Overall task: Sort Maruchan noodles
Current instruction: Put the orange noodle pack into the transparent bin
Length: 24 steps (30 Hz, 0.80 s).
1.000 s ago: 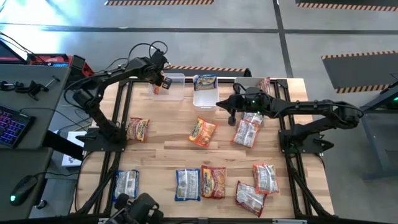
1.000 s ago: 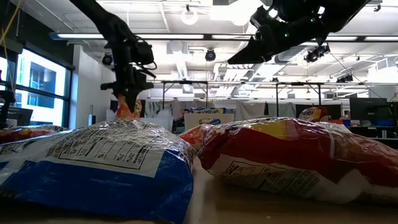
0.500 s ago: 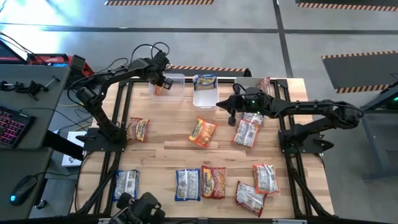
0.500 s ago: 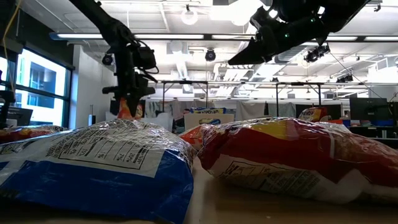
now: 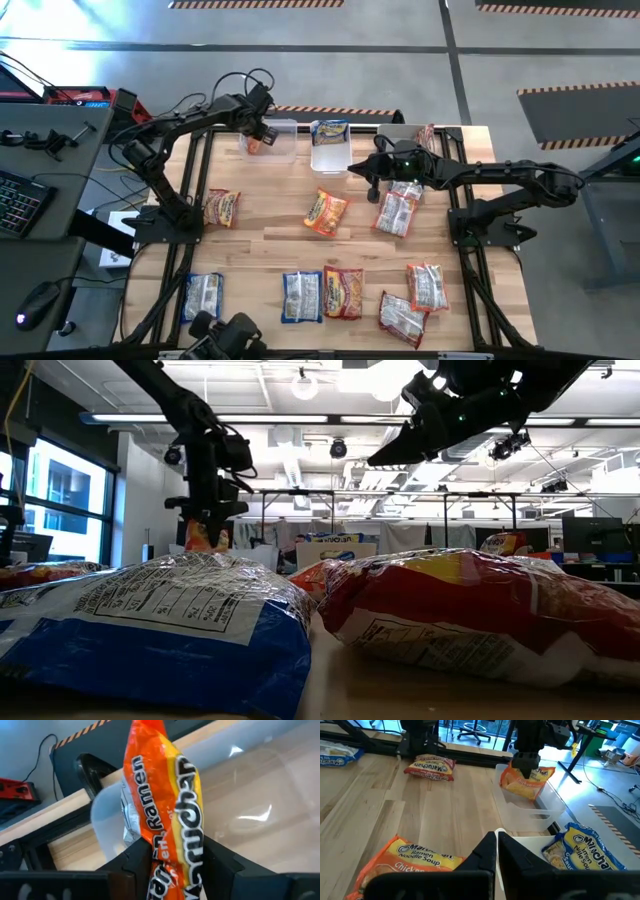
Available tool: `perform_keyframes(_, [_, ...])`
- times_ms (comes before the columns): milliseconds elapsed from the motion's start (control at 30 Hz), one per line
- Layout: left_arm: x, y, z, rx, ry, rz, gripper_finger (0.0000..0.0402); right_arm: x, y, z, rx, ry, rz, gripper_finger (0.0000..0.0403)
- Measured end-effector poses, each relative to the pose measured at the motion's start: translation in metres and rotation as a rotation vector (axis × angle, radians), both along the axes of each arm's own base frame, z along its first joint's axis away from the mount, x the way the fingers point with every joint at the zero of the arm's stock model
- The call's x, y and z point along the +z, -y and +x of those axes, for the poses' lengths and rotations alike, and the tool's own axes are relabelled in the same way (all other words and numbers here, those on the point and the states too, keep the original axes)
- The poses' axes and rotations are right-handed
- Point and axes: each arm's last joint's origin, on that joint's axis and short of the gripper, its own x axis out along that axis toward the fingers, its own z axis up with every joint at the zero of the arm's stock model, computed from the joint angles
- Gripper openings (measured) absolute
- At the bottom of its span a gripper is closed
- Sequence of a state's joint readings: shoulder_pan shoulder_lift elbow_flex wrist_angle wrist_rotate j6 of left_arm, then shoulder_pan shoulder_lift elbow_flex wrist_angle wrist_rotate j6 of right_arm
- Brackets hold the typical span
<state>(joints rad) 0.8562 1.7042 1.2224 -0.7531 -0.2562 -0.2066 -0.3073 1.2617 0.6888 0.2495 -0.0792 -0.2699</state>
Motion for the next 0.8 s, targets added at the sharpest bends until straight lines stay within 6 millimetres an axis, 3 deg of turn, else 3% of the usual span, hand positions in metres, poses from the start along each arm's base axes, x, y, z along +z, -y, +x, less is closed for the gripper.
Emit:
perform_keyframes(267, [-0.0014, 0.0060, 0.0011, -0.012, 0.046, -0.089, 0.0122, -0.0001, 0.0000, 0.0001, 0.000, 0.000, 0.000, 0.0000])
perform_keyframes(633, [-0.0018, 0.0077, -0.0009, 0.033, 0.044, -0.110, 0.0017, -0.0006, 0.0000, -0.0001, 0.000, -0.005, 0.001, 0.0000])
perform_keyframes(800, [-0.0017, 0.0081, -0.0001, 0.115, 0.077, -0.111, 0.0016, -0.0006, 0.0000, -0.0001, 0.000, -0.005, 0.001, 0.0000])
